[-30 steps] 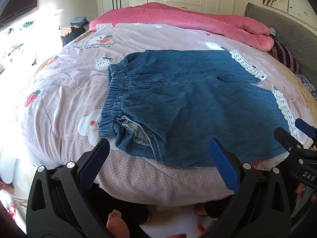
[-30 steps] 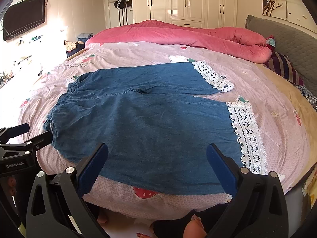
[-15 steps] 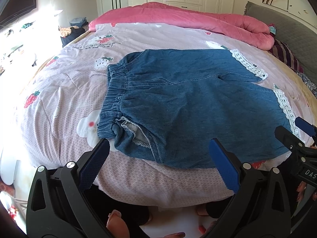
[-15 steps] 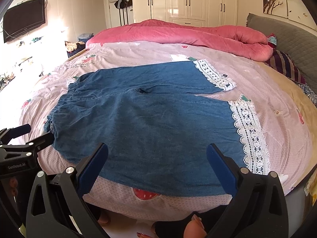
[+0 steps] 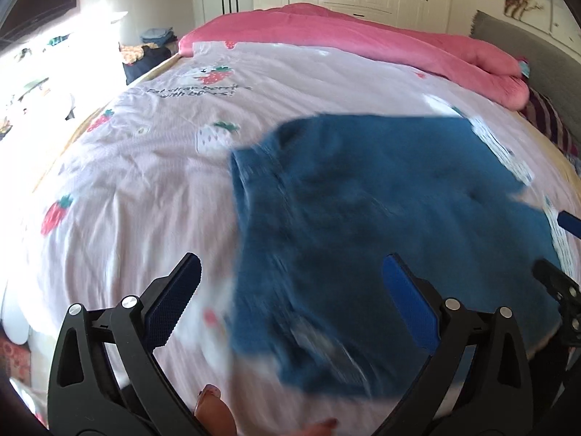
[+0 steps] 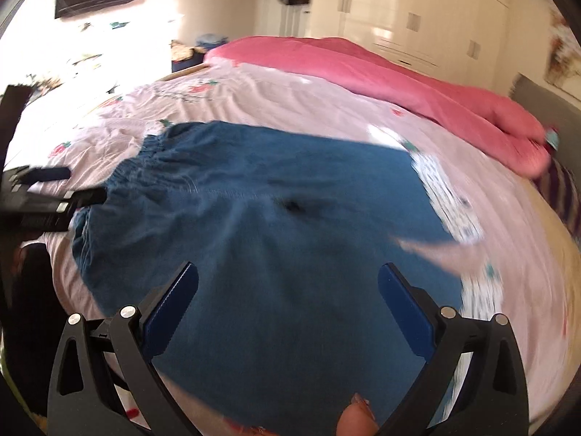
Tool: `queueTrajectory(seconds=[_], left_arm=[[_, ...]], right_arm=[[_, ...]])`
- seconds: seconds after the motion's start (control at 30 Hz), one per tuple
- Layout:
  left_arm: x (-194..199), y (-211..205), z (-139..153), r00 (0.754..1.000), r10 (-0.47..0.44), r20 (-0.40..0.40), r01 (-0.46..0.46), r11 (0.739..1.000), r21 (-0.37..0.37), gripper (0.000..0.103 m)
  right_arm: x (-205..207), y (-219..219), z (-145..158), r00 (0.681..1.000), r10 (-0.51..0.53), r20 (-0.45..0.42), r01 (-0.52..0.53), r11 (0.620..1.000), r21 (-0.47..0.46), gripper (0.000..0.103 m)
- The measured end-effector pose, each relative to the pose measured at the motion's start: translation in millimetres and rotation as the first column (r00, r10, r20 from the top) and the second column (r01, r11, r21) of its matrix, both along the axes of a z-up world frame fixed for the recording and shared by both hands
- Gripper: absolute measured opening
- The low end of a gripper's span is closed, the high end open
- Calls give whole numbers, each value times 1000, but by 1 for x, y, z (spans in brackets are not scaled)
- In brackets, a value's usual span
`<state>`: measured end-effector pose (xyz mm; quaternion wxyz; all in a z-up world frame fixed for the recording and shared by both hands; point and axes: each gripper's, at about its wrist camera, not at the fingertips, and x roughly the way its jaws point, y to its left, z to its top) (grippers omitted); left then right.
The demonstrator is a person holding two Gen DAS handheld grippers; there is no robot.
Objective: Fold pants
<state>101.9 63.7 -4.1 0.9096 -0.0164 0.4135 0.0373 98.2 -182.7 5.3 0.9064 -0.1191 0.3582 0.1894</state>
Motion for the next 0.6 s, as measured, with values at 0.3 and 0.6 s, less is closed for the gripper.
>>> queueTrajectory(seconds=[0.3,0.6], left_arm=[[110,38,-14,997,-36,-61,37,999,20,94],[147,42,-47,988,-116,-106,119,993,25,36]], right_arm=[[109,54,-3,972,228,-55,-230,972,-47,99],[208,80,-15,953,259,-155,-270,962,-50,99]])
